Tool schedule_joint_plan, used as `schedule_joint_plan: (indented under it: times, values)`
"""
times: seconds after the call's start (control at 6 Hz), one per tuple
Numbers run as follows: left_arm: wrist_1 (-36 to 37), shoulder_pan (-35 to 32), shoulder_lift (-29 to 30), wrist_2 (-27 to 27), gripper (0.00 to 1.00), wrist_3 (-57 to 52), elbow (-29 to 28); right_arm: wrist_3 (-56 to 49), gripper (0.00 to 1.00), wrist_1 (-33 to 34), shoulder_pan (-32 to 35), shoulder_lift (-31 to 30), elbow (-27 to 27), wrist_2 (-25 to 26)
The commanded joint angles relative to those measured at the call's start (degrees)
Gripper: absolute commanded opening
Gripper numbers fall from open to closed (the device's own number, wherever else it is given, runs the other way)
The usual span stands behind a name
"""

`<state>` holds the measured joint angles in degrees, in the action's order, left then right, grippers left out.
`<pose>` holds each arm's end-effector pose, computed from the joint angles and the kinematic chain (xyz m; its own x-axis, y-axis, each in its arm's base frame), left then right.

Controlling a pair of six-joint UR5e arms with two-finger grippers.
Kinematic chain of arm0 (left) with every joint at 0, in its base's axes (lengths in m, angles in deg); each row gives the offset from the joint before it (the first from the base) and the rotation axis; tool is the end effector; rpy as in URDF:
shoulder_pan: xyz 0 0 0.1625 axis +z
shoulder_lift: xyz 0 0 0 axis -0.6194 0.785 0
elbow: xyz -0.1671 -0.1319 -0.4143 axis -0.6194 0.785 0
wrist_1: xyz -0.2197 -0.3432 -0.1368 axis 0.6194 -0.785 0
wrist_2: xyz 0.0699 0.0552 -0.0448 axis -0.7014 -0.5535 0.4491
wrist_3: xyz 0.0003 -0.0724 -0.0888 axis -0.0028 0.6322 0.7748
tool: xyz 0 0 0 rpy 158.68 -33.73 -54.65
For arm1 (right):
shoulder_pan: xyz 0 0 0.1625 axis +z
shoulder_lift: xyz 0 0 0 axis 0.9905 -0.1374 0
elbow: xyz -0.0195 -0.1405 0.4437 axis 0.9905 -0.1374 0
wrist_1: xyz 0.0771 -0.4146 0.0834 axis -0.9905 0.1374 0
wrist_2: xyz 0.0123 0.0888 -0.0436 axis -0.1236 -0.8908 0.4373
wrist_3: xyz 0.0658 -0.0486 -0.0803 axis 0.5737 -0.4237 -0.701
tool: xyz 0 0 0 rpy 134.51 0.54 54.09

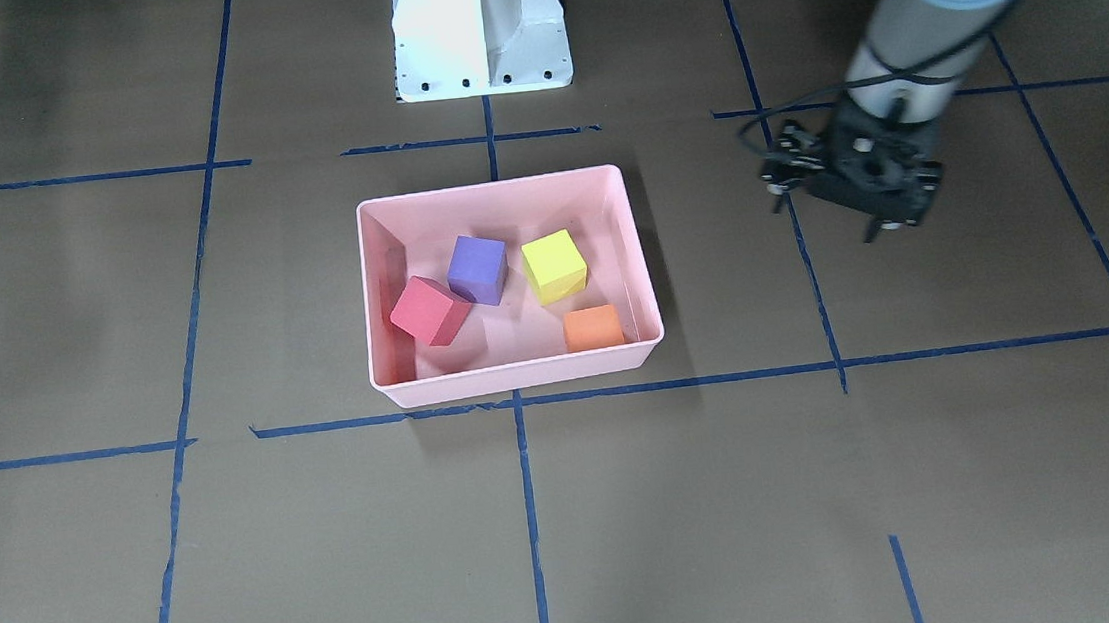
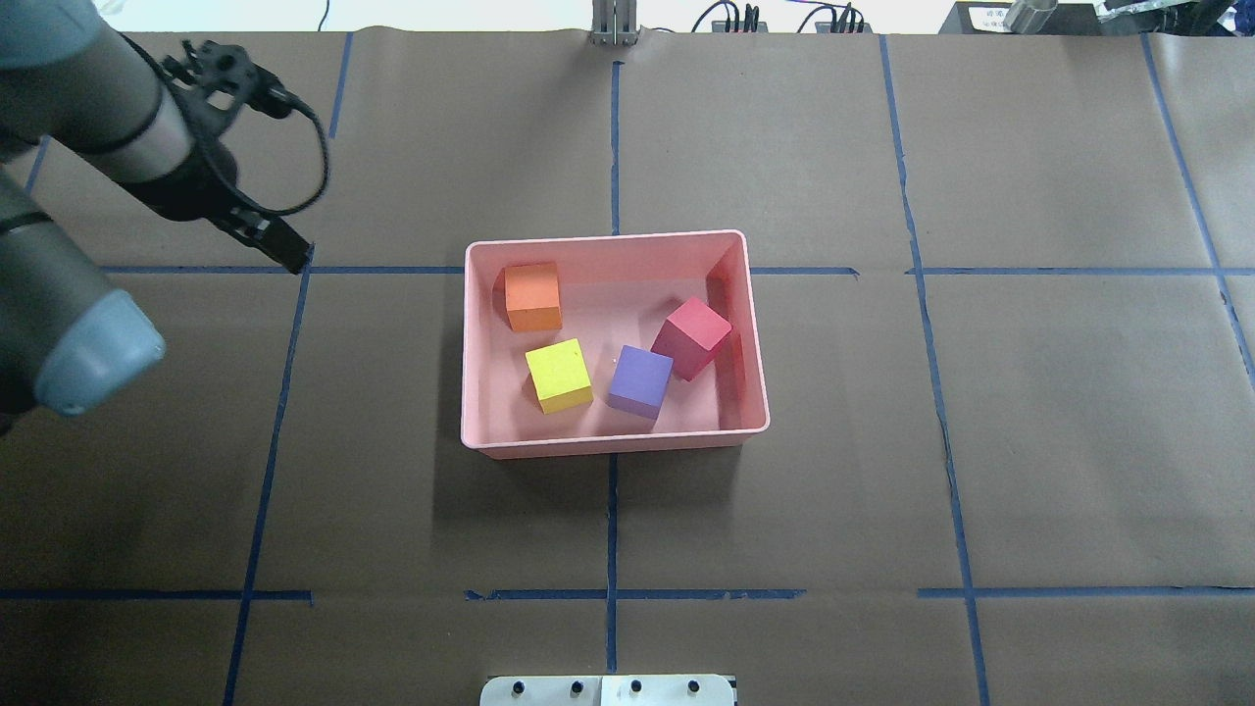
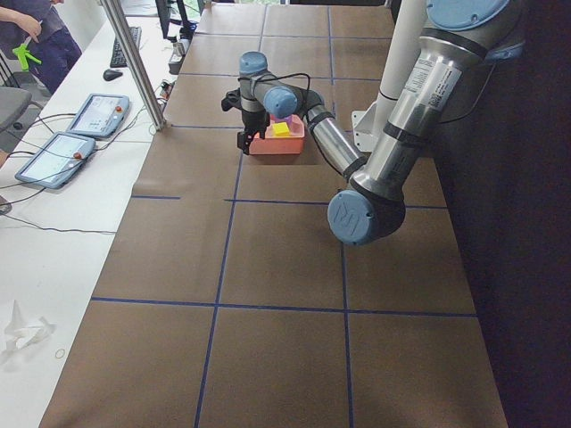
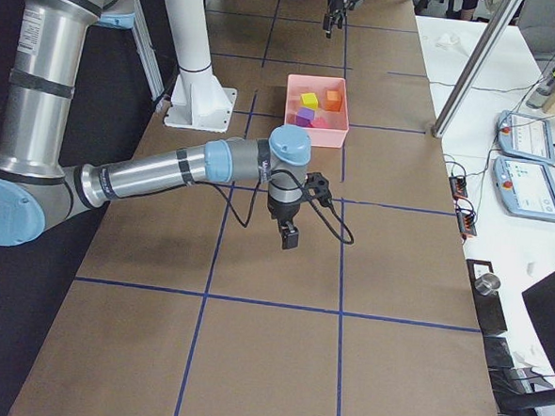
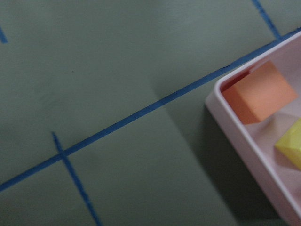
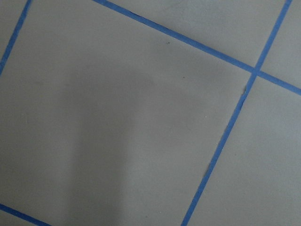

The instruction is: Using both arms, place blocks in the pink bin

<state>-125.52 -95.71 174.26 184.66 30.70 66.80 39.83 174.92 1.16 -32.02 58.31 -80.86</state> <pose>0.2715 -0.5523 0.3495 0.6201 0.5141 -0.5926 -0.3093 0.8544 0.4175 0.0106 -0.3919 0.5868 0.6843 -0.3706 0.6281 0.2793 0.9288 0.2437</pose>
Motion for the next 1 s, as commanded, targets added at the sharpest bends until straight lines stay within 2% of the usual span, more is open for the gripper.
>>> schedule_joint_plan:
  times: [0.0,0.17,0.33,0.67,0.83]
  values:
    - [-0.75,-14.47,-11.1,6.93,1.0,-10.82,-0.61,-1.47,1.0,0.08,5.57,-2.93,-2.77,-1.35]
    - [-0.5,-19.59,-16.65,7.04,1.0,-21.28,-1.75,-1.38,1.0,-0.01,6.38,-2.93,-4.1,-1.61]
    - [-0.76,-25.91,-20.53,7.13,1.0,-27.39,-5.24,-1.21,1.0,-0.01,6.39,-2.84,-4.28,-2.05]
    - [-1.46,-32.45,-27.3,8.88,1.0,-32.16,-8.51,-1.12,1.0,-0.01,6.39,-2.84,-4.37,-2.14]
    - [-1.38,-34.3,-29.08,11.32,1.0,-33.15,-8.18,-1.03,1.0,-0.01,6.39,-2.84,-4.46,-2.14]
